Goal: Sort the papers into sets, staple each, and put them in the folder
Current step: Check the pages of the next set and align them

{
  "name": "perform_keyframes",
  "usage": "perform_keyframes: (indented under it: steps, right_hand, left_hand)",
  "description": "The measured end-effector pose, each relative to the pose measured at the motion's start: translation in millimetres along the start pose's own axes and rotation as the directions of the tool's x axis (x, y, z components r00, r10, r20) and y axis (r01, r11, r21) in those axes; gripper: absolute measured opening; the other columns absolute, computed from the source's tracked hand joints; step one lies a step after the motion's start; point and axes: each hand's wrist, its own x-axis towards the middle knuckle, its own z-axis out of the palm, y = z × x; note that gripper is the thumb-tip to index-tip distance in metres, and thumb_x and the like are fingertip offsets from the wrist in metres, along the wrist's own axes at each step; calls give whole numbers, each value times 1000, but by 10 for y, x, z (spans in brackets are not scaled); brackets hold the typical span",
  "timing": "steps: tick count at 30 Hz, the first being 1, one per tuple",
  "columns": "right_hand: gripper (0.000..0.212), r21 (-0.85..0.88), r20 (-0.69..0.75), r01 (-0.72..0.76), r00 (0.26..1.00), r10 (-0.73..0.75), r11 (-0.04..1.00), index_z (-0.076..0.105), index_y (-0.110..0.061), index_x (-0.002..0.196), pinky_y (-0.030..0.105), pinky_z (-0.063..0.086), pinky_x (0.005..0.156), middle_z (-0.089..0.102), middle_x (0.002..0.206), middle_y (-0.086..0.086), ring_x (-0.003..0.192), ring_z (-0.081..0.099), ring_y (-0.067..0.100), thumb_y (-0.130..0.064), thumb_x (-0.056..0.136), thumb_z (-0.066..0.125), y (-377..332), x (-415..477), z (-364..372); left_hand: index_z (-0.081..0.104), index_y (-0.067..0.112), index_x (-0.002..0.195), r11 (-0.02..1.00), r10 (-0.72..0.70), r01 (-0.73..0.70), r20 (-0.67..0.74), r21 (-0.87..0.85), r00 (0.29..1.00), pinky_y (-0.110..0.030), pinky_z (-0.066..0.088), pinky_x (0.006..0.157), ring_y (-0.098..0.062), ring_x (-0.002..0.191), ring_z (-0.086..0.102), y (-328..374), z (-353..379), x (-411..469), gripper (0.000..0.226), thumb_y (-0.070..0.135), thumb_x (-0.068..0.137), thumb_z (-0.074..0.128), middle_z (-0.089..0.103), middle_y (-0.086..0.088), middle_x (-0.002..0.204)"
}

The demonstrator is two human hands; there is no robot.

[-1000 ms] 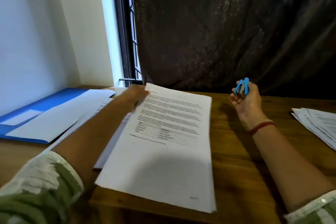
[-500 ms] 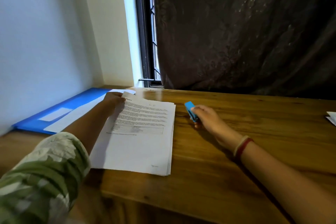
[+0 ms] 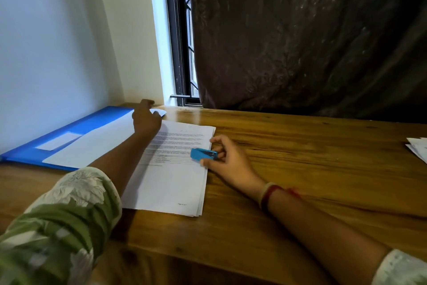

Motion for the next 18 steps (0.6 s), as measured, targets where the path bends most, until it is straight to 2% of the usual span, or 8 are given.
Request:
perform_keyframes:
  steps: [2, 4, 6, 8, 10, 12, 15, 18]
  right_hand:
    - [59, -116, 53, 29, 998, -23, 993, 42, -24, 133, 11, 47, 74, 55, 112, -2, 91, 54, 4, -28, 83, 74, -8, 6, 38]
    - [64, -200, 83, 32, 996, -15, 979, 39, -25, 136, 21, 49, 85, 55, 122, 2, 104, 54, 10, -33, 83, 74, 9, 7, 43]
    - [67, -187, 93, 24, 996, -7, 982, 37, -25, 138, 27, 49, 92, 53, 128, 3, 113, 51, 13, -39, 83, 72, 14, -3, 32]
    - [64, -93, 64, -1, 998, 7, 996, 37, -24, 139, 35, 45, 103, 45, 138, 2, 124, 44, 17, -41, 86, 68, 9, -18, -11]
    - [56, -32, -40, 1, 999, -2, 999, 41, -23, 136, 40, 41, 106, 41, 139, 3, 126, 43, 20, -41, 89, 64, 49, -4, -120]
    - [52, -86, -228, 6, 973, -26, 996, 44, -19, 136, 40, 40, 105, 42, 135, 7, 123, 45, 23, -40, 91, 61, 163, 21, -339]
    - [52, -219, -515, -83, 856, -43, 972, 42, -18, 139, 38, 37, 104, 40, 139, 10, 127, 40, 25, -39, 94, 56, 396, -11, -868]
    - [48, -394, -681, -207, 721, -133, 896, 43, -18, 139, 38, 35, 102, 40, 139, 10, 127, 40, 26, -34, 95, 54, 681, -221, -1517]
  left_hand:
    - [56, 4, 122, 996, 82, -81, 13, -30, 997, -34, 40, 99, -29, 118, 53, 137, 101, -44, 33, 2, 89, 53, 58, -14, 125]
    - [58, 4, 119, 991, 112, -110, 27, -79, 993, -32, 42, 99, -27, 115, 55, 321, 232, -130, 30, 2, 90, 55, 59, -14, 123]
    - [60, 7, 117, 984, 119, -111, 52, -141, 991, -30, 42, 98, -23, 113, 55, 533, 380, -249, 27, 2, 91, 55, 60, -11, 123]
    - [62, 10, 111, 970, 154, -136, 78, -201, 985, -27, 44, 94, -18, 107, 56, 770, 532, -414, 24, 1, 90, 55, 61, -8, 119]
    - [63, 15, 105, 949, 210, -179, 95, -259, 973, -31, 49, 94, -20, 104, 59, 979, 687, -581, 23, 1, 89, 55, 62, -8, 114]
    - [63, 18, 106, 933, 238, -190, 126, -306, 963, -32, 49, 93, -18, 103, 59, 1185, 851, -772, 23, 4, 90, 54, 61, -8, 113]
    - [61, 19, 111, 909, 251, -164, 190, -384, 949, -25, 45, 96, -13, 106, 56, 1520, 1122, -1120, 26, 4, 91, 53, 59, -5, 118]
    - [60, 16, 116, 891, 260, -121, 274, -437, 926, -18, 39, 91, -10, 106, 52, 1876, 1413, -1567, 28, 3, 92, 52, 55, -3, 120]
